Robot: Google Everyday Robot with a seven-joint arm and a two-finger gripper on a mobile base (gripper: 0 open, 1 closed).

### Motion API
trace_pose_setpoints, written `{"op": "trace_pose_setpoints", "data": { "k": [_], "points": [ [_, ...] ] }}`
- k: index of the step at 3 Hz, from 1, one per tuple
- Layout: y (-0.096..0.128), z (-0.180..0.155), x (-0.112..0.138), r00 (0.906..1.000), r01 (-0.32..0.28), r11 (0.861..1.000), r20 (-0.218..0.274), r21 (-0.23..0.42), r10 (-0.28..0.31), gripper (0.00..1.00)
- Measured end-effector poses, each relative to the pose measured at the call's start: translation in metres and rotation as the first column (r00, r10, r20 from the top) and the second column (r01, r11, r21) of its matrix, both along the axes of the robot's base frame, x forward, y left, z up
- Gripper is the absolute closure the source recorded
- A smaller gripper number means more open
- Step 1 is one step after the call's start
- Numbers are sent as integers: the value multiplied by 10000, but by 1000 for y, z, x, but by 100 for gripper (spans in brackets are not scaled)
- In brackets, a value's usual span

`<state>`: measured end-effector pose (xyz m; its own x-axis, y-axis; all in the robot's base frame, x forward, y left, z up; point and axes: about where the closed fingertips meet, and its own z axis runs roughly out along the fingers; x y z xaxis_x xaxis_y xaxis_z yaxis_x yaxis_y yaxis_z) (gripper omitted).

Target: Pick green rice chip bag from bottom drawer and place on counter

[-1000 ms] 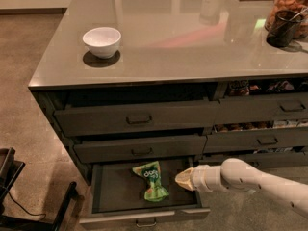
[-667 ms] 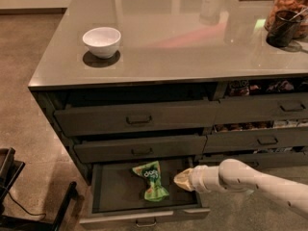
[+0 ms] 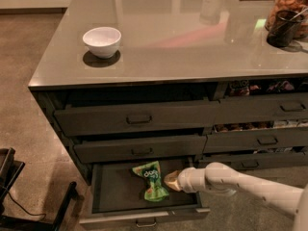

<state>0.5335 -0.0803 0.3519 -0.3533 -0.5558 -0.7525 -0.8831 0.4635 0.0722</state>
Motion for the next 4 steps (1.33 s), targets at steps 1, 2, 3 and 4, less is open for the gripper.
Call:
{"op": "trace_pose_setpoints", "data": {
  "k": [1, 2, 3, 4],
  "points": [
    [22, -32, 12, 9996, 214, 9987, -185, 462, -206, 76],
    [36, -58, 18, 9984, 501, 9957, -318, 779, -478, 55],
    [46, -77, 24, 9970, 707, 9933, -380, 915, -674, 52],
    [50, -89, 29, 9956, 893, 9915, -380, 945, -860, 46]
  ]
}}
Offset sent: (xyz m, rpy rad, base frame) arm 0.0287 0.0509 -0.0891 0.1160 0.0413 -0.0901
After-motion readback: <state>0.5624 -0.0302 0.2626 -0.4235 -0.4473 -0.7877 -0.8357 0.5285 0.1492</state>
